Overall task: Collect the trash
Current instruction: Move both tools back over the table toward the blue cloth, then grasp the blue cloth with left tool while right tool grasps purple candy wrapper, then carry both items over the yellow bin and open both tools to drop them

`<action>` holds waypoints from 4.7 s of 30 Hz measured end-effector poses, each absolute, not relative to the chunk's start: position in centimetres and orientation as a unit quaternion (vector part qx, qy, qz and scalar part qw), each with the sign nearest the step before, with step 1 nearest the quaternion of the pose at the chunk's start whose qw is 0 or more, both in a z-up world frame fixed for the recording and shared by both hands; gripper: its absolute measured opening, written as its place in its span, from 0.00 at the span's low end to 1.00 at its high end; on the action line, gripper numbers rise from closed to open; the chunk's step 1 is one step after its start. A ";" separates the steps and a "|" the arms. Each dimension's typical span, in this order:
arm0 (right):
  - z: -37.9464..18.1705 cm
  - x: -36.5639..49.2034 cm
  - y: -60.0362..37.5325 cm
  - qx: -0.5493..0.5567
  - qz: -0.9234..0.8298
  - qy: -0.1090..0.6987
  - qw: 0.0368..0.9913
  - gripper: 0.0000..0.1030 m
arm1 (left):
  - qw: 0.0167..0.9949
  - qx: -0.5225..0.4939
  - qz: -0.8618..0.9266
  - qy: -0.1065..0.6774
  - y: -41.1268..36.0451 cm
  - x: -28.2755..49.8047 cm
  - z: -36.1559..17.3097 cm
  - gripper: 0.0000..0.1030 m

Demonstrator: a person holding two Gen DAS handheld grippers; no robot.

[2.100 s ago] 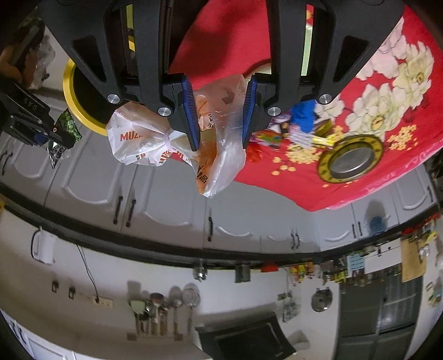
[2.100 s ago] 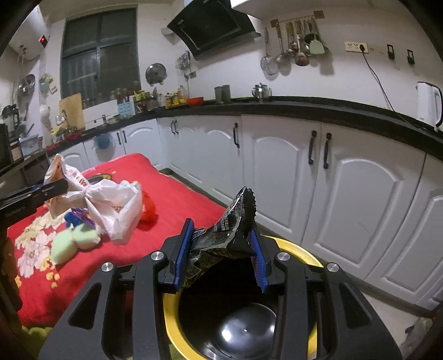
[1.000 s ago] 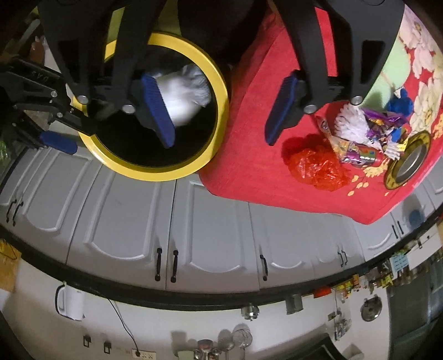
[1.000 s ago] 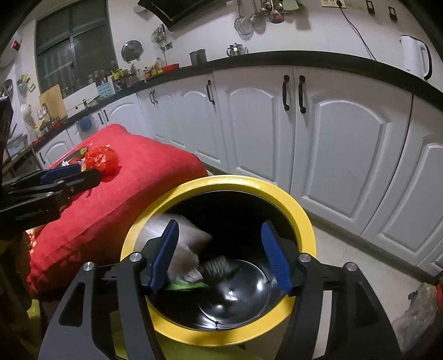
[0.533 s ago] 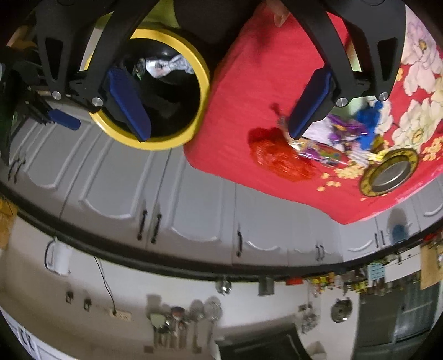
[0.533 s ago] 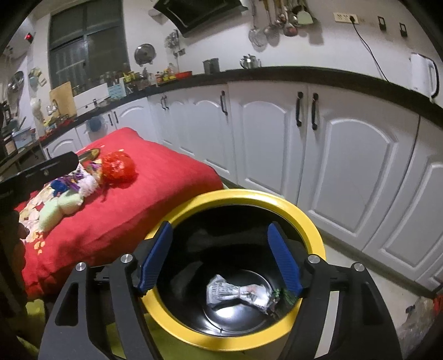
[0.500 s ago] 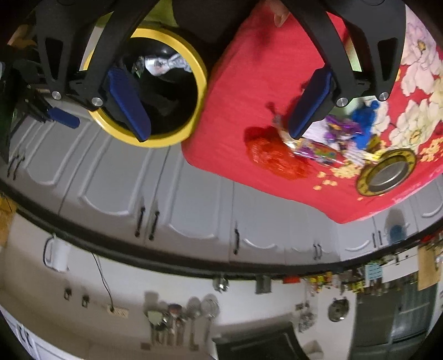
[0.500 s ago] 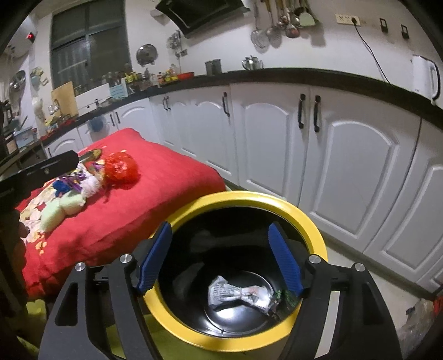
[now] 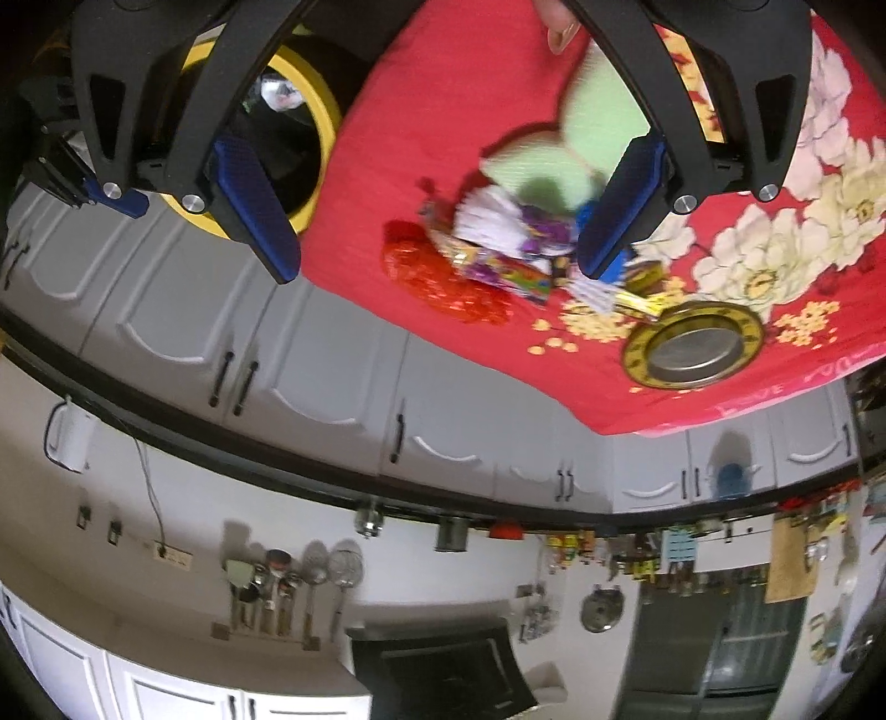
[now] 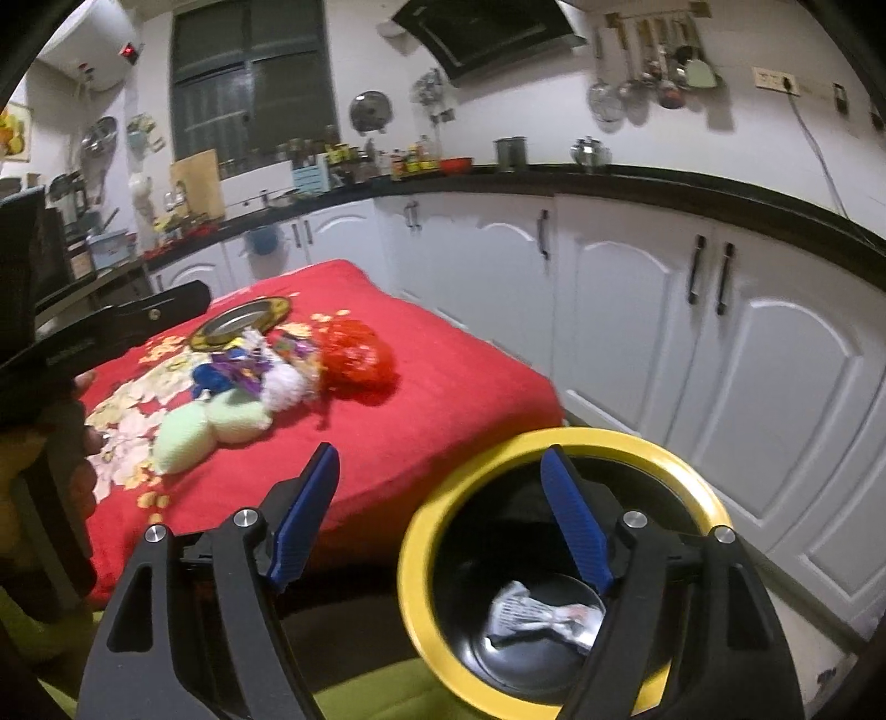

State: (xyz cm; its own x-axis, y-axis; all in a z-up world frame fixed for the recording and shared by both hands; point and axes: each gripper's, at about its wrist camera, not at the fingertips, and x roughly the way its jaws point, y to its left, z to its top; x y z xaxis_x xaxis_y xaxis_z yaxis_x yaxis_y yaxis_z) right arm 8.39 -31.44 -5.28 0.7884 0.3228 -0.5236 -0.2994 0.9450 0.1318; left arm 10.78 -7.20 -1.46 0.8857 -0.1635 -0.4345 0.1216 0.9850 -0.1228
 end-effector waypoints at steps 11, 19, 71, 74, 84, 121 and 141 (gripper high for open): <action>-3.9 9.6 -26.3 -0.003 0.223 0.271 0.936 0.71 | 0.967 -0.064 -0.021 0.245 -0.7 11.9 -1.5 0.89; -3.3 11.7 -22.6 -0.016 0.281 0.269 0.921 0.64 | 0.948 -0.097 -0.012 0.302 4.1 13.6 -3.0 0.76; -4.1 15.2 -15.1 -0.028 0.374 0.266 0.888 0.03 | 0.919 -0.146 -0.124 0.344 5.2 15.2 -3.9 0.05; -3.6 14.8 -15.6 -0.024 0.369 0.261 0.892 0.03 | 0.926 -0.138 -0.121 0.330 5.2 14.6 -3.0 0.05; -2.6 14.1 -18.2 -0.003 0.341 0.247 0.907 0.03 | 0.934 -0.125 -0.126 0.310 4.5 13.7 -1.9 0.05; -1.4 10.0 -33.4 0.037 0.183 0.237 0.953 0.03 | 0.934 -0.059 -0.192 0.297 -6.5 10.7 -1.9 0.04; -3.5 8.1 -39.4 0.048 0.123 0.256 0.958 0.03 | 0.913 -0.016 -0.242 0.327 -13.8 10.1 -3.5 0.04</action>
State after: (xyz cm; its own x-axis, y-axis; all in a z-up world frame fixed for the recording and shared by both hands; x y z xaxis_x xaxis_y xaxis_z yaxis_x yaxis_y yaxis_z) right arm 8.11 -39.37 -3.46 0.8385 0.2604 -0.4787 -0.2116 0.9651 0.1543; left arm 10.07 -13.81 -3.48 0.6692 -0.4521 -0.5897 0.4306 0.8827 -0.1881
